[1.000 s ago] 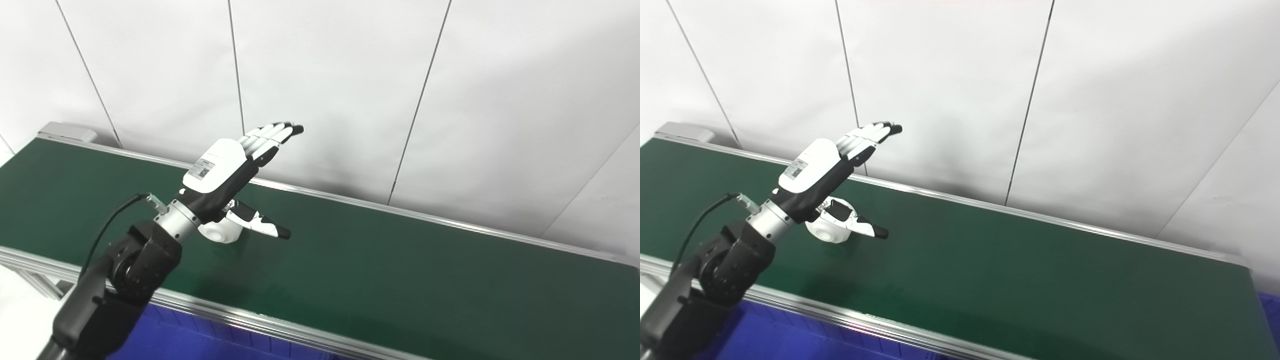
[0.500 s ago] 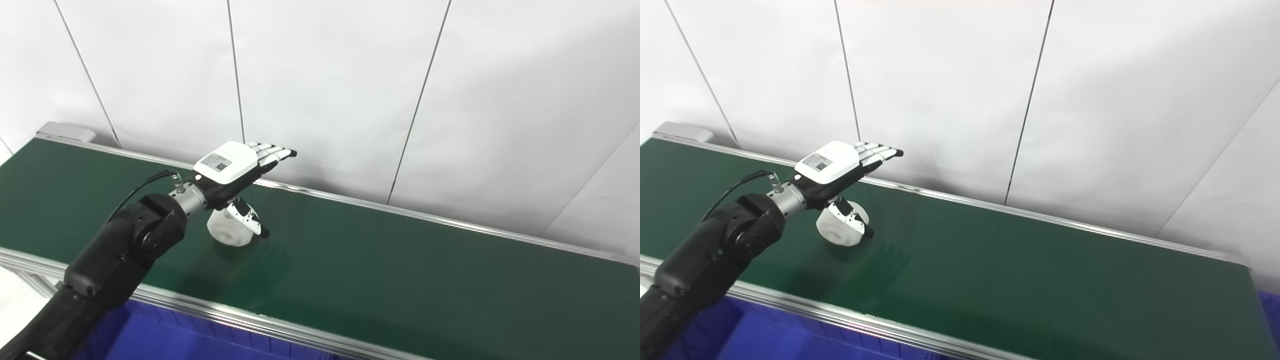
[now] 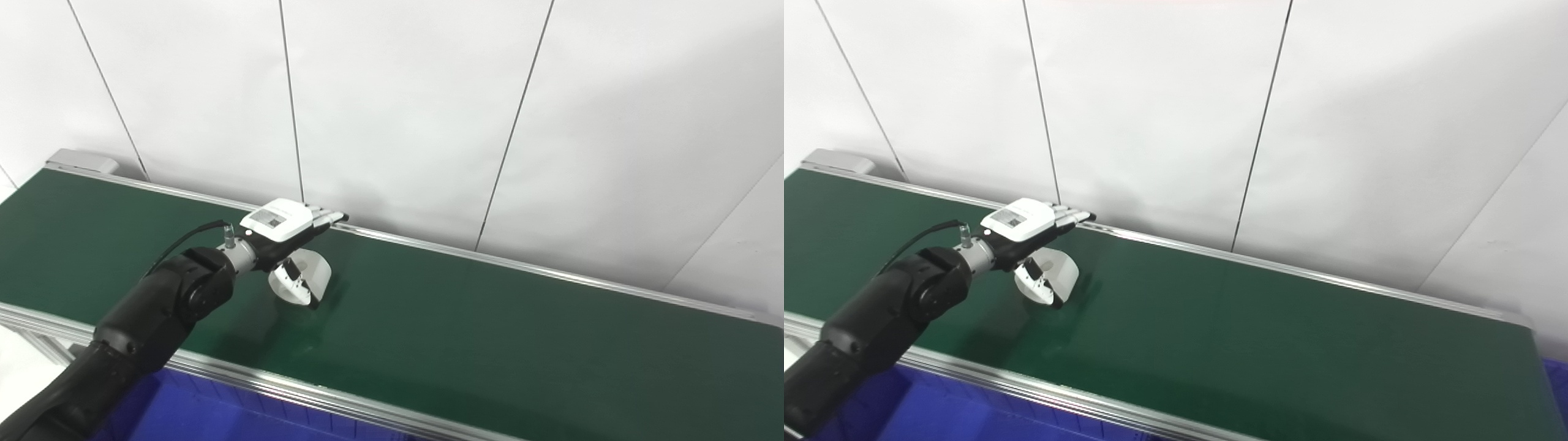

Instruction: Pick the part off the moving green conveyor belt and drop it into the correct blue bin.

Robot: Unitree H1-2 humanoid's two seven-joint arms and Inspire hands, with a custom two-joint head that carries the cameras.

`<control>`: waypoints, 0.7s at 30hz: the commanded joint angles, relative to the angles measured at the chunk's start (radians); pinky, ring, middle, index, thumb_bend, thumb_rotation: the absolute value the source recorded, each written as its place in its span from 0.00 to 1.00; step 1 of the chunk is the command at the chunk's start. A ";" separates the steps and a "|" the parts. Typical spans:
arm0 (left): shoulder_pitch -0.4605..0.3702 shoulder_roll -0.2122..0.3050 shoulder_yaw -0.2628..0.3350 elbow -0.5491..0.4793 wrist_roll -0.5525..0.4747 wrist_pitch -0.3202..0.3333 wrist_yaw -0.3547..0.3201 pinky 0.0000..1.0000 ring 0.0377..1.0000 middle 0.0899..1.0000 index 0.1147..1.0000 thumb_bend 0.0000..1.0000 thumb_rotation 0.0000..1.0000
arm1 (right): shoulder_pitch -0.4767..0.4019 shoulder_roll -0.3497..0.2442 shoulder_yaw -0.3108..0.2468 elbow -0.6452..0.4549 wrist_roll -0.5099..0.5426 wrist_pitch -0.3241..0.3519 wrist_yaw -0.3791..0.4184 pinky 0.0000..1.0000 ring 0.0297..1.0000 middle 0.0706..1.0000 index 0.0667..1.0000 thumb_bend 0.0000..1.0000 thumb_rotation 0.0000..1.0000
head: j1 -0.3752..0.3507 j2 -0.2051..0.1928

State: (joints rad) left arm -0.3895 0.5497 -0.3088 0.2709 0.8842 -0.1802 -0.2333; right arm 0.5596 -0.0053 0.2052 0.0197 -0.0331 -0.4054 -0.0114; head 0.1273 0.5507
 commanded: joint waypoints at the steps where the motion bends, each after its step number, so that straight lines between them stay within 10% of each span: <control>1: -0.059 0.024 0.002 -0.001 0.007 0.009 0.016 0.93 0.94 0.94 0.96 1.00 0.42 | 0.001 0.008 0.009 -0.041 -0.004 -0.025 0.016 1.00 1.00 0.99 1.00 0.73 1.00 | 0.001 0.000; 13: -0.080 0.032 -0.044 0.035 0.092 0.031 0.052 0.87 0.89 0.88 0.87 0.97 0.21 | 0.007 0.006 0.014 -0.057 -0.002 -0.010 0.018 1.00 0.99 0.98 1.00 0.73 1.00 | 0.001 0.011; 15: -0.085 0.022 -0.041 0.065 0.094 0.004 0.120 0.72 0.74 0.74 0.73 0.95 0.07 | 0.007 0.006 0.014 -0.057 -0.005 -0.011 0.016 1.00 0.99 0.98 1.00 0.74 1.00 | -0.001 0.012; 16: -0.087 0.015 -0.036 0.083 0.082 -0.014 0.156 0.58 0.58 0.60 0.55 0.72 0.04 | 0.007 0.008 0.014 -0.058 -0.007 -0.011 0.015 1.00 0.99 0.98 1.00 0.74 1.00 | -0.002 0.013; 21: -0.100 0.010 -0.045 0.111 0.053 -0.040 0.176 0.35 0.37 0.40 0.44 0.52 0.00 | 0.009 0.010 0.017 -0.067 -0.007 -0.003 0.017 1.00 0.99 0.98 1.00 0.75 1.00 | -0.002 0.016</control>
State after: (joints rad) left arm -0.4371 0.5476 -0.3593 0.4024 0.9606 -0.2165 -0.0684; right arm 0.5597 -0.0035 0.2185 -0.0118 -0.0433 -0.4009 -0.0097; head 0.1243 0.5660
